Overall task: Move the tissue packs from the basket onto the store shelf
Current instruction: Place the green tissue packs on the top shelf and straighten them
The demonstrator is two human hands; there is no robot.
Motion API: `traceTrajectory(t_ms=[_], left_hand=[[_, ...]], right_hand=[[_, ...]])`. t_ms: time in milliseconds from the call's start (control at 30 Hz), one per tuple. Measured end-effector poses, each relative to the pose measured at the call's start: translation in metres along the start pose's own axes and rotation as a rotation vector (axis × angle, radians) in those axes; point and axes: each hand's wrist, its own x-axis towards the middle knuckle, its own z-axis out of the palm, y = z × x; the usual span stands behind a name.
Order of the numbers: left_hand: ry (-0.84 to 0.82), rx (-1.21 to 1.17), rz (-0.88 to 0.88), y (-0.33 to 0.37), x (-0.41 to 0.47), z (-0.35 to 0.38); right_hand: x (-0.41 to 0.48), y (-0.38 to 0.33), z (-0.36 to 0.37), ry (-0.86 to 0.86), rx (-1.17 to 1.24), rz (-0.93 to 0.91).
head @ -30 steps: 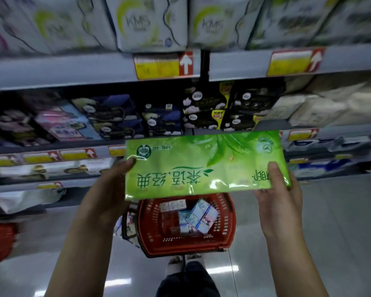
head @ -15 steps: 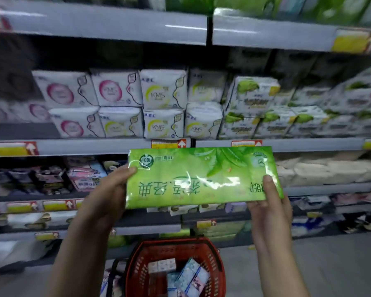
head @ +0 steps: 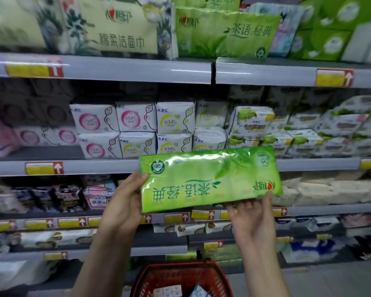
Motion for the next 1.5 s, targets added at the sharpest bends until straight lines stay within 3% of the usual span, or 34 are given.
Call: traceTrajectory(t_ms=[200, 400, 600, 867, 1100, 1300, 1500], left_hand=[[0.048, -0.342, -0.072, -0.028, 0.001, 0.036], [-0.011, -0.496, -0.085, -0.047, 0.002, 0.049], [-0.040, -0.289, -0.037, -0.047, 0.004, 0.040], [-0.081, -0.089, 0.129, -0.002, 0.009, 0.014], [-0.110, 0.026, 0.239, 0.045, 0.013, 0.024], [-0.136, -0.066, 0.145, 0.051, 0.017, 0.013], [-0.015, -0.119, -0.113, 0.018, 0.020, -0.020]], right_hand=[[-0.031, 0.067, 0.027, -0.082, -0.277, 0.321], [-0.032, 0.082, 0.045, -0.099, -0.299, 0.173], [-0.022, 0.072, 0.035, -0.114, -0.323, 0.115], [0.008, -0.004, 0.024, -0.291, -1.033, -0.005], [0.040, -0.082, 0.065, -0.603, -1.346, 0.065], [0.067, -0.129, 0.112, -0.882, -1.777, 0.209], [0.074, -0.135, 0.136, -1.021, -2.045, 0.406]])
